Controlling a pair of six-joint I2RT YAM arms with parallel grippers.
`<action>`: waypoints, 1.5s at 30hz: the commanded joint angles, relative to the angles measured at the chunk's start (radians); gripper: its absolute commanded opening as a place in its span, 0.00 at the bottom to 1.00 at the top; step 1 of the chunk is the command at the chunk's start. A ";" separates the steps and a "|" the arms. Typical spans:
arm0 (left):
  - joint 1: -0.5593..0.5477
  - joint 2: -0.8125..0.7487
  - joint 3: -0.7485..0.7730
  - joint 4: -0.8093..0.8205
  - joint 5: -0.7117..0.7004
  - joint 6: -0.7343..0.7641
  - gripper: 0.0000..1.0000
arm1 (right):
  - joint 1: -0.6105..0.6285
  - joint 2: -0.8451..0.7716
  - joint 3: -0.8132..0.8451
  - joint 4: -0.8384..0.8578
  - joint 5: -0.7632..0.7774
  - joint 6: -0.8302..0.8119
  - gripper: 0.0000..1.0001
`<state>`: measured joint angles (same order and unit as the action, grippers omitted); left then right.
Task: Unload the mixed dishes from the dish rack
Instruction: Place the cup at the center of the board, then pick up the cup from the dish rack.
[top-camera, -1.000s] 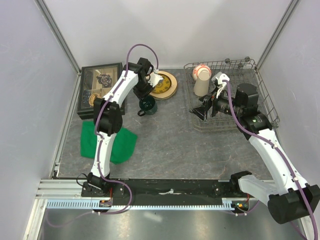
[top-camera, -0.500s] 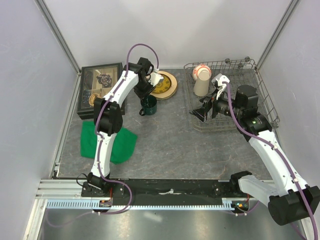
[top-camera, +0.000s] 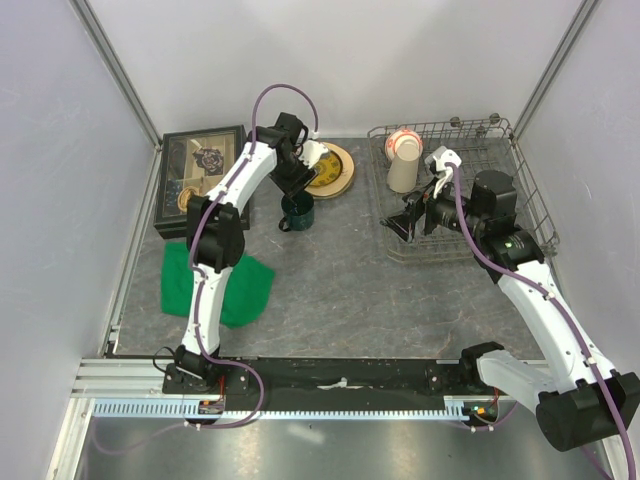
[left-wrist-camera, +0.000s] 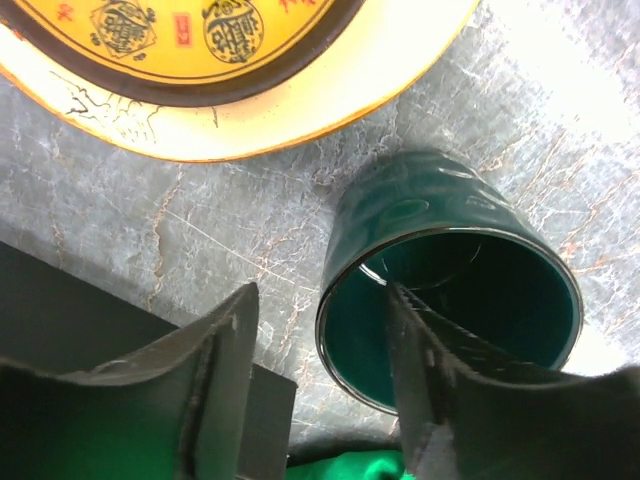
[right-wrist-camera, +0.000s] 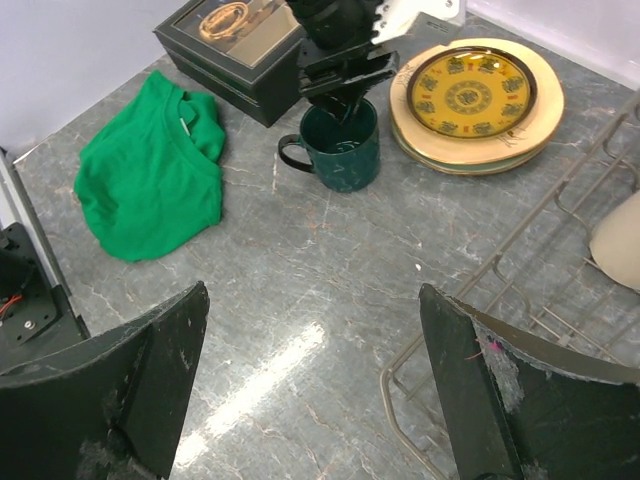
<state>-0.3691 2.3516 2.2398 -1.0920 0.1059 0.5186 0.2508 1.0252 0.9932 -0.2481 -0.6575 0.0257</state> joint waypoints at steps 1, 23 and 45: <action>-0.004 -0.106 -0.017 0.087 0.006 -0.035 0.65 | -0.005 0.007 0.021 0.027 0.108 -0.020 0.94; 0.002 -0.498 -0.394 0.345 0.158 -0.138 0.85 | -0.004 0.473 0.285 0.104 0.691 -0.179 0.98; 0.002 -0.566 -0.549 0.423 0.183 -0.172 0.85 | -0.004 0.848 0.416 0.343 0.834 -0.205 0.98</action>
<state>-0.3687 1.8427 1.6997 -0.7074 0.2710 0.3782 0.2504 1.8423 1.3476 0.0204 0.1539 -0.1726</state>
